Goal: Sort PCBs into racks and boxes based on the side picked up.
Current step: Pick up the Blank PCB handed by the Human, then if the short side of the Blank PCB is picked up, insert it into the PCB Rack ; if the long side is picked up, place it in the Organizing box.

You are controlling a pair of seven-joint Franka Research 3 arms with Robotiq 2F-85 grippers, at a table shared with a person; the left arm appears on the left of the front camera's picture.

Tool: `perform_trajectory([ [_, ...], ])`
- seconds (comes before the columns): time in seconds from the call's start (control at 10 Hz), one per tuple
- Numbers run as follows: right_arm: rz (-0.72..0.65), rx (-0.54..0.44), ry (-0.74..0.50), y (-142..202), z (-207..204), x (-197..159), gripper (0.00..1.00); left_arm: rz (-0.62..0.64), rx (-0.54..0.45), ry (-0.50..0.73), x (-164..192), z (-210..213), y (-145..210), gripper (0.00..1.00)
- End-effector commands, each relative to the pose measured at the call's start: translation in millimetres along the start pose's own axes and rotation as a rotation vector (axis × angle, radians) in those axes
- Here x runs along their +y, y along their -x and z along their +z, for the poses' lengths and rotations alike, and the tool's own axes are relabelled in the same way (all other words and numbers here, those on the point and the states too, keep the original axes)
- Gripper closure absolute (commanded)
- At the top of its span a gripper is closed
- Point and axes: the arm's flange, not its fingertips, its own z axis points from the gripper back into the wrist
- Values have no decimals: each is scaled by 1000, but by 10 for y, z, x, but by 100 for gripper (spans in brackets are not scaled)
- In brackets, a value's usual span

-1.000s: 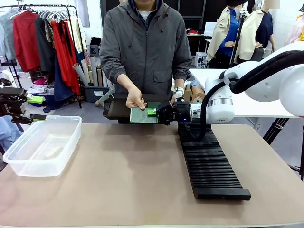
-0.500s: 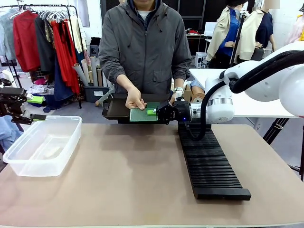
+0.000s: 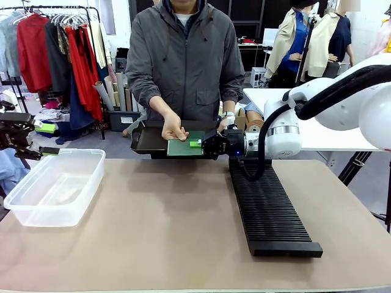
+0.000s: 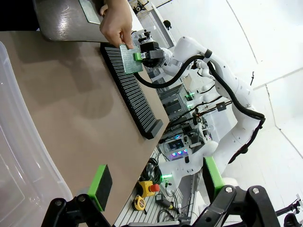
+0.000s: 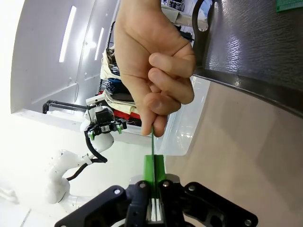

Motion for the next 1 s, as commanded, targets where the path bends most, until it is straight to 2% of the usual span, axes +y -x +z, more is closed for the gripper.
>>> perform_trajectory([
  [0.0, -1, 0, 3, 11, -8, -10, 100, 10, -1, 7, -23, 12, -6, 0],
  [0.9, -1, 0, 3, 11, -8, -10, 100, 10, -1, 7, -23, 12, -6, 0],
])
